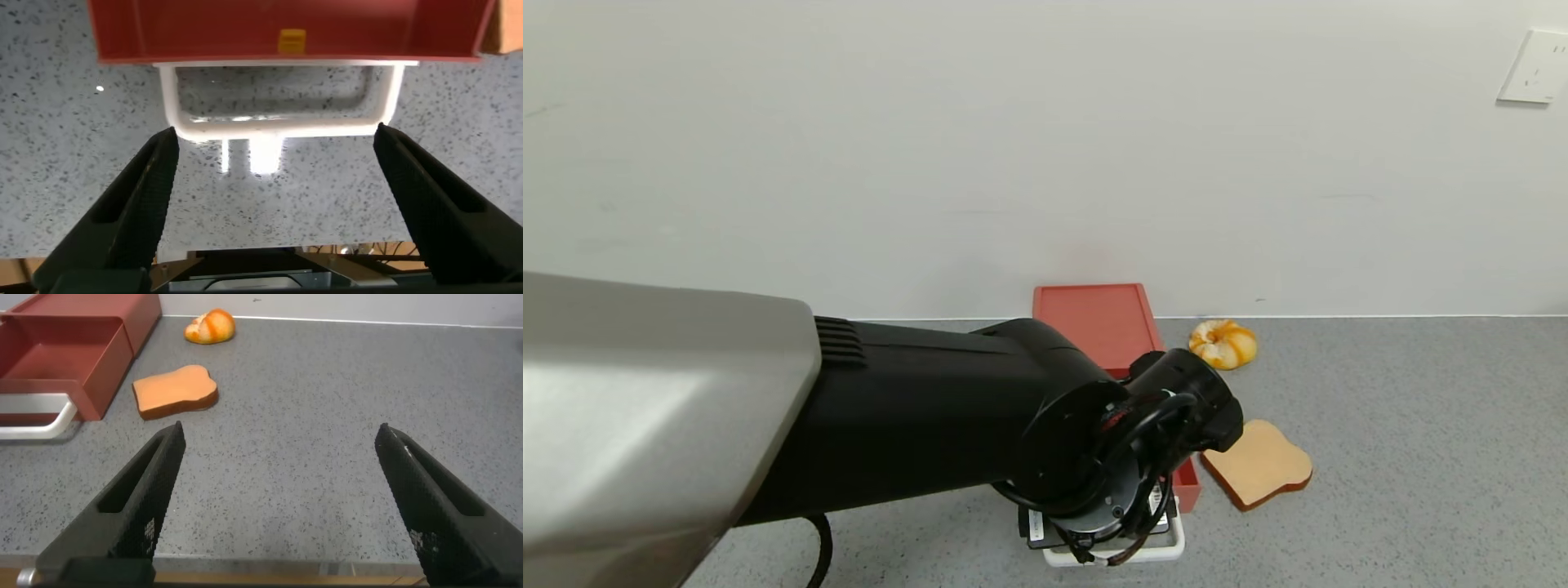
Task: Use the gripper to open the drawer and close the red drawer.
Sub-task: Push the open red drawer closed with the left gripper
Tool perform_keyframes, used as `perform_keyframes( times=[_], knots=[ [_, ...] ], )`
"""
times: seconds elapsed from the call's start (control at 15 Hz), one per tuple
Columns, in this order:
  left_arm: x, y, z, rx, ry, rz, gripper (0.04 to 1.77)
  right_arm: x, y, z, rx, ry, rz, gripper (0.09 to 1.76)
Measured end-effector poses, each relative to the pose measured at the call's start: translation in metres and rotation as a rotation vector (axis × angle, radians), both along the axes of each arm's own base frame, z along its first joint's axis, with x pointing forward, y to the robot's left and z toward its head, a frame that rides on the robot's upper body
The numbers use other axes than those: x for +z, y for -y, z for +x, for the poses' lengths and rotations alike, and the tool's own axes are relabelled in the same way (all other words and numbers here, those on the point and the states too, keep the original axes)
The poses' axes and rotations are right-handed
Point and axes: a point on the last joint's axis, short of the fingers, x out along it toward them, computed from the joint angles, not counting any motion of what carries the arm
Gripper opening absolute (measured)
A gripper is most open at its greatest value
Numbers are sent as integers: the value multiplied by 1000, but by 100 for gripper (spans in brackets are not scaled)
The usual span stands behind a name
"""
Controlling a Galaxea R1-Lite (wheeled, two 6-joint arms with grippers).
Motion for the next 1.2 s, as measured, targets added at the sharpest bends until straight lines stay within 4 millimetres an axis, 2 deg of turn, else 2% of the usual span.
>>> perform_keyframes(
  times=[0.13,0.4,0.6,0.8,1.2],
  knots=[
    [0,3,-1,21,0,-19,172,0,0,0,0,0,1,171],
    [-5,13,-15,31,-3,-9,172,0,0,0,0,0,1,171],
    [-12,21,-18,113,26,8,172,0,0,0,0,0,1,171],
    [-14,24,-18,197,2,50,172,0,0,0,0,0,1,171],
    [-27,31,-12,302,-4,24,172,0,0,0,0,0,0,171]
  ],
)
